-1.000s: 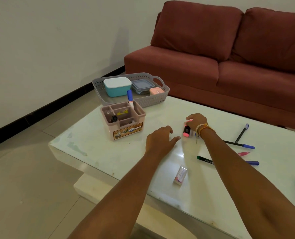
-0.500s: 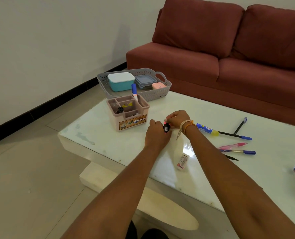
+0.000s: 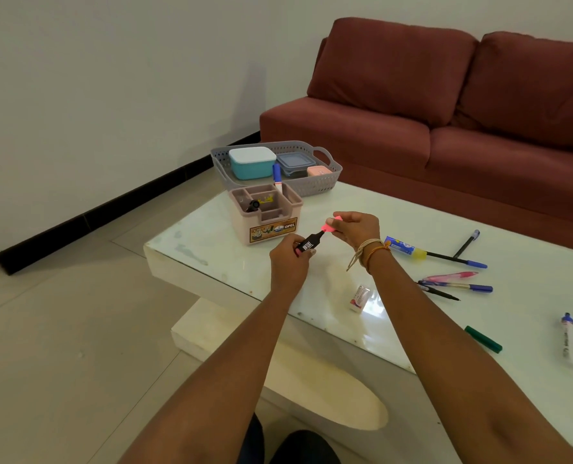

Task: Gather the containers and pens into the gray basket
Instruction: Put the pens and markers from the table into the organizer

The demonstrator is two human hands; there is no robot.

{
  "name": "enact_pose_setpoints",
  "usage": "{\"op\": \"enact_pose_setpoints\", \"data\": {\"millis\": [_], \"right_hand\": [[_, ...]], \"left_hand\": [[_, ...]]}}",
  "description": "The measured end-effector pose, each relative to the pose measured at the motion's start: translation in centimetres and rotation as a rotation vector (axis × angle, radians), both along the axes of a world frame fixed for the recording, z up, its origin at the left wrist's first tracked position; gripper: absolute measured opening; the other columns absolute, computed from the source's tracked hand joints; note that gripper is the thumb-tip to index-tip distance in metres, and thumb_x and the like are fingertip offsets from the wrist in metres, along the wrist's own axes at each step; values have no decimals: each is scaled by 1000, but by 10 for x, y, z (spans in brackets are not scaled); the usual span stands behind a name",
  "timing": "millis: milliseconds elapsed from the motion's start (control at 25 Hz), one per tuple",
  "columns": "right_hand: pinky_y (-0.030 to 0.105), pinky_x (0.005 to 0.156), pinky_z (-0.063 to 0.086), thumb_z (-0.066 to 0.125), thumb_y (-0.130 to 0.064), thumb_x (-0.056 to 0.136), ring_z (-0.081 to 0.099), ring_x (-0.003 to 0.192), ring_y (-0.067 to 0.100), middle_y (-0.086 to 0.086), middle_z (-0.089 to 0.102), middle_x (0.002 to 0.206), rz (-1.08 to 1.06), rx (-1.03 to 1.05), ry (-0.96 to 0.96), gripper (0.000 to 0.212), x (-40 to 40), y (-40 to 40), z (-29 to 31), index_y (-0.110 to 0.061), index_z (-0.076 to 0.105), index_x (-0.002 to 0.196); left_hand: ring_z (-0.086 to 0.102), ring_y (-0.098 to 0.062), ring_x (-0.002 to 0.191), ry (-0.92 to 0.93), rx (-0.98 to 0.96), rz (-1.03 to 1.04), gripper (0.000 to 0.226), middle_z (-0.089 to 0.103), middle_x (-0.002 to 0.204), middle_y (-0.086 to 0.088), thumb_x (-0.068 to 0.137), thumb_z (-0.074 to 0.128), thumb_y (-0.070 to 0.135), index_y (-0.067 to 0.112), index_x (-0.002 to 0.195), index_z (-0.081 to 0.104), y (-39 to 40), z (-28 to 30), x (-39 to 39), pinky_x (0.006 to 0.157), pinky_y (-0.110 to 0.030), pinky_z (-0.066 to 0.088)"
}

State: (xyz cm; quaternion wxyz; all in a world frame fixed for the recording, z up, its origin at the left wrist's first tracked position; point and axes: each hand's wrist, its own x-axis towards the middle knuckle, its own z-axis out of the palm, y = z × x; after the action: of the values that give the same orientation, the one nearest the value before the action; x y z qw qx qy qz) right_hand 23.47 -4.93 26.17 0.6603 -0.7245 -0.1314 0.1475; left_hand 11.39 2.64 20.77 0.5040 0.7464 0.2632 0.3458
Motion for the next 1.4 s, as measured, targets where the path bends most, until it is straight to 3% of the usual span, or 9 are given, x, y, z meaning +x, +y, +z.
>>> {"op": "enact_pose_setpoints", "data": {"millis": [160, 320, 480, 720, 880, 1040, 1200, 1320, 1400], "right_hand": [[38, 91, 55, 68, 1, 83, 65, 106, 38, 24, 65, 117, 81, -55, 10, 33, -4, 1, 1, 8, 64, 115], [33, 84, 56, 60, 1, 88, 64, 108, 37, 24, 64, 119, 113, -72, -5, 28, -3, 3, -1, 7, 63, 116], [37, 88, 55, 57, 2, 90, 62, 110, 38, 24, 62, 122, 98, -68, -49, 29, -3, 5, -2, 8, 62, 118], [36, 85, 57, 59, 1, 89, 63, 107, 35, 24, 63, 121, 143, -66, -67, 28, -5, 3, -2, 8, 63, 116], [27, 74, 60, 62, -2, 88, 64, 107, 34, 22, 64, 119, 179, -88, -97, 28, -13, 7, -7, 5, 65, 115], [39, 85, 58, 64, -4, 87, 65, 106, 34, 22, 66, 117, 202, -120, -169, 28, -16, 17, -9, 3, 66, 114], [27, 68, 61, 65, -4, 86, 68, 97, 34, 21, 68, 110, 241, -149, -211, 27, -22, 35, -9, 2, 68, 112], [40, 77, 61, 65, -3, 86, 68, 100, 38, 24, 67, 112, 271, -154, -166, 27, -19, 39, -13, 2, 68, 112], [42, 81, 60, 64, -2, 86, 68, 100, 37, 24, 67, 114, 284, -149, -151, 29, -19, 36, -11, 1, 66, 115]], "left_hand": [[55, -16, 79, 22, -21, 15, 20, 67, 96, -12, 84, 70, 10, 1, 101, 64, -1, 1, -3, 64, -8, 37], [55, -15, 81, 48, 5, 13, 23, 69, 98, -13, 84, 69, 12, 2, 105, 66, 0, 1, -2, 65, -9, 37], [53, -14, 82, 54, 10, 11, 25, 70, 100, -14, 87, 66, 12, 3, 110, 68, 0, 2, -2, 73, -18, 38], [60, -22, 89, 61, 14, 21, 28, 70, 102, -14, 87, 66, 15, 2, 112, 68, 1, 0, -2, 75, -18, 39], [59, -19, 81, 55, -7, 17, 26, 71, 99, -14, 86, 67, 15, 3, 110, 69, 3, -2, 0, 67, -12, 38], [70, -26, 76, 56, -131, 12, 26, 71, 99, -16, 86, 68, 13, 0, 109, 68, 8, -4, 1, 61, -12, 47], [70, -23, 67, 11, -168, 42, 23, 71, 99, -19, 88, 65, 11, -4, 105, 68, 11, -4, -2, 60, -15, 52], [71, -27, 71, -10, -165, 70, 24, 70, 99, -19, 87, 65, 8, -4, 107, 69, 11, -6, -2, 54, -9, 52], [70, -27, 74, -34, -180, 76, 24, 70, 99, -20, 86, 66, 7, -5, 107, 69, 12, -5, -2, 55, -9, 53]]}}
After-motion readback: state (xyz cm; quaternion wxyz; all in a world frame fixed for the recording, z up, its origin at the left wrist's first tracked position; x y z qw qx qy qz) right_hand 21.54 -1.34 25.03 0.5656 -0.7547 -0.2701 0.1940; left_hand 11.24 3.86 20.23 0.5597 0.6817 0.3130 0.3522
